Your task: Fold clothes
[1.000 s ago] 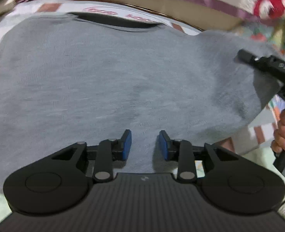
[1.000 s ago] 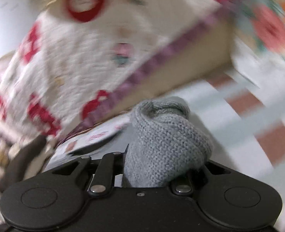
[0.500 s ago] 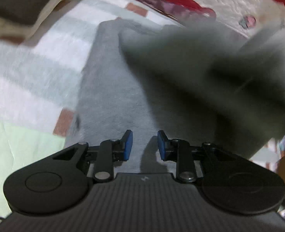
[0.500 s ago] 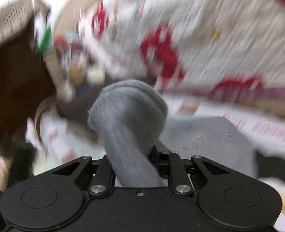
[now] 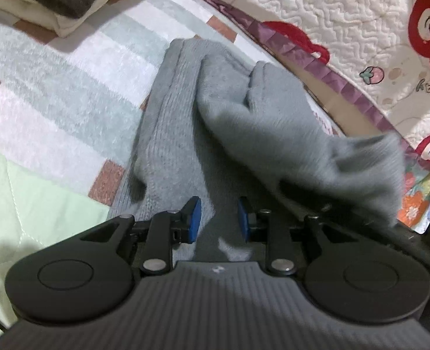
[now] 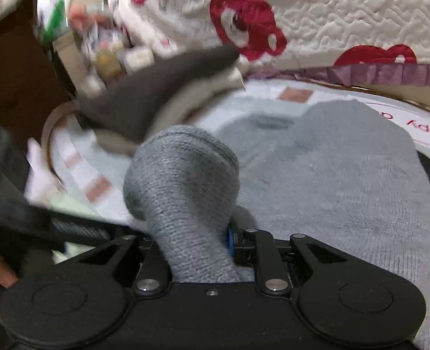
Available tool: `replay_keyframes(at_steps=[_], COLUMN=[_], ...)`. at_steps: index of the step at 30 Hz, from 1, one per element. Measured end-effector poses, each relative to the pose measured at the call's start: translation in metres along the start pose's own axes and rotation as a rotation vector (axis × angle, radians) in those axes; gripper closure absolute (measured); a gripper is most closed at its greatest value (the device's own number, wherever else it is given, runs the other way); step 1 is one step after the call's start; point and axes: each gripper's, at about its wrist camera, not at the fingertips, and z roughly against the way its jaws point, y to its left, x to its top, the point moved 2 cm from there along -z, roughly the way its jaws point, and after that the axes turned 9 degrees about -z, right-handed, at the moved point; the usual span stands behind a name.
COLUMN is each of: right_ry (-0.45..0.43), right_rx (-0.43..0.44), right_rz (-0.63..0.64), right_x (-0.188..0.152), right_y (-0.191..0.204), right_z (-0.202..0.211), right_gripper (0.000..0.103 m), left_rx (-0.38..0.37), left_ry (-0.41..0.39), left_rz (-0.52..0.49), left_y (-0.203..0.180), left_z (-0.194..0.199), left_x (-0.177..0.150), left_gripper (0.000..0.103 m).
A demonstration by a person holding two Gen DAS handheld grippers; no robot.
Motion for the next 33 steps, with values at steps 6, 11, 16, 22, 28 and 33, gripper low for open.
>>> replay_keyframes(at_steps=[6, 11, 16, 22, 28, 33], right_ry=[0.024, 0.045, -0.032, 0.05, 0.015, -0.048], right_rx=[0.031, -0.051, -0.033, -0.028, -0.078, -0.186], right_rz=[0.045, 0.227, 0.223, 0.253, 0.311, 0.431], right_x=[-0.012, -0.042, -0.033, -0.038, -0.048, -0.058], right_y=[0.011, 0.024, 0.037, 0.026, 0.032, 0.056], right_z=[-0.011, -0.03, -0.01, -0.035, -0.026, -0.018], right_gripper=[0.082, 0.081, 0.081, 0.081, 0.08, 0.08], left_rx=[-0.006, -0.016, -0.112, -0.07, -0.063, -0.116], left_ry=[-0.029, -0.021, -0.076, -0.045, -0.121, -0.117], left_rz=[0.064, 0.089, 0.212, 0.19, 0.279, 0.294], left_y=[0.021, 0.026, 0.038, 0.039, 0.045, 0.033], left_z=[0.007, 0.009, 0.026, 0.023, 0.043, 0.039], left_x=[0.007, 0.003, 0.001, -0.001, -0.002, -0.009], left_gripper=[0.074, 0.076, 0.071, 0.071, 0.066, 0.057])
